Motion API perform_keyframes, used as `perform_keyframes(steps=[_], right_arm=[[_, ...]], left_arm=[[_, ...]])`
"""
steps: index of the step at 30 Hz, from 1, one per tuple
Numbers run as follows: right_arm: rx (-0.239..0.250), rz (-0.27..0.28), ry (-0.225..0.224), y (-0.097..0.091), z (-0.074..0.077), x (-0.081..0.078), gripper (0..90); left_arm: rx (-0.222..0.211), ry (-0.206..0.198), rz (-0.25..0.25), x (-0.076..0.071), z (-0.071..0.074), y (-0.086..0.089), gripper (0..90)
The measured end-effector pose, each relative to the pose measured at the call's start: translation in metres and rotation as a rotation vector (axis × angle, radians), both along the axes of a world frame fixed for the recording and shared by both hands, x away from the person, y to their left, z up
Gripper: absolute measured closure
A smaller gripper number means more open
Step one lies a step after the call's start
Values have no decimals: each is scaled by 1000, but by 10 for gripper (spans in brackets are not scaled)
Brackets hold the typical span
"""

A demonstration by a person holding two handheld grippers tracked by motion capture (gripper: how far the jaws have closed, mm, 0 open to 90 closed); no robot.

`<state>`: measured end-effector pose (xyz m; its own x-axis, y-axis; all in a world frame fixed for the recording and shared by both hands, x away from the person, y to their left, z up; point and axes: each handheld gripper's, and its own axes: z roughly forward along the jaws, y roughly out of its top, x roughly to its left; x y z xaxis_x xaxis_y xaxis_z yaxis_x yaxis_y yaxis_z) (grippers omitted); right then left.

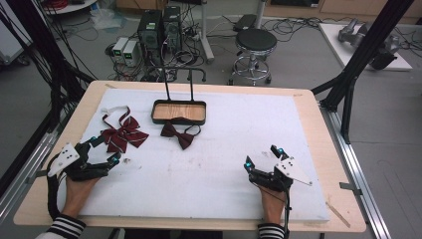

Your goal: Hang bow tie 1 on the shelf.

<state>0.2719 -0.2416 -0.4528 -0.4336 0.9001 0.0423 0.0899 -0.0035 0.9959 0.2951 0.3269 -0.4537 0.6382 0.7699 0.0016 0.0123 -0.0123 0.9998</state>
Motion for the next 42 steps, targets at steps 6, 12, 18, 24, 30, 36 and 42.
perform_keyframes(steps=[6, 12, 18, 24, 30, 36, 42], right_arm=[[8, 1, 4, -1, 0, 1, 34], [7, 1, 1, -1, 0, 1, 34], [10, 2, -2, -2, 0, 1, 34], [16, 5, 3, -1, 0, 1, 35], [17, 1, 3, -2, 0, 1, 35], [12, 2, 3, -1, 0, 1, 35], [13, 4, 3, -1, 0, 1, 35]], left_arm=[[-5, -1, -7, 0, 0, 1, 141], [-10, -1, -8, 0, 0, 1, 141], [-15, 4, -7, 1, 0, 2, 140], [-8, 16, 26, 1, 1, 0, 140], [-8, 33, 51, 3, 3, 3, 141], [27, 75, 69, 7, 13, 9, 140], [109, 114, 50, 17, 31, 11, 140]])
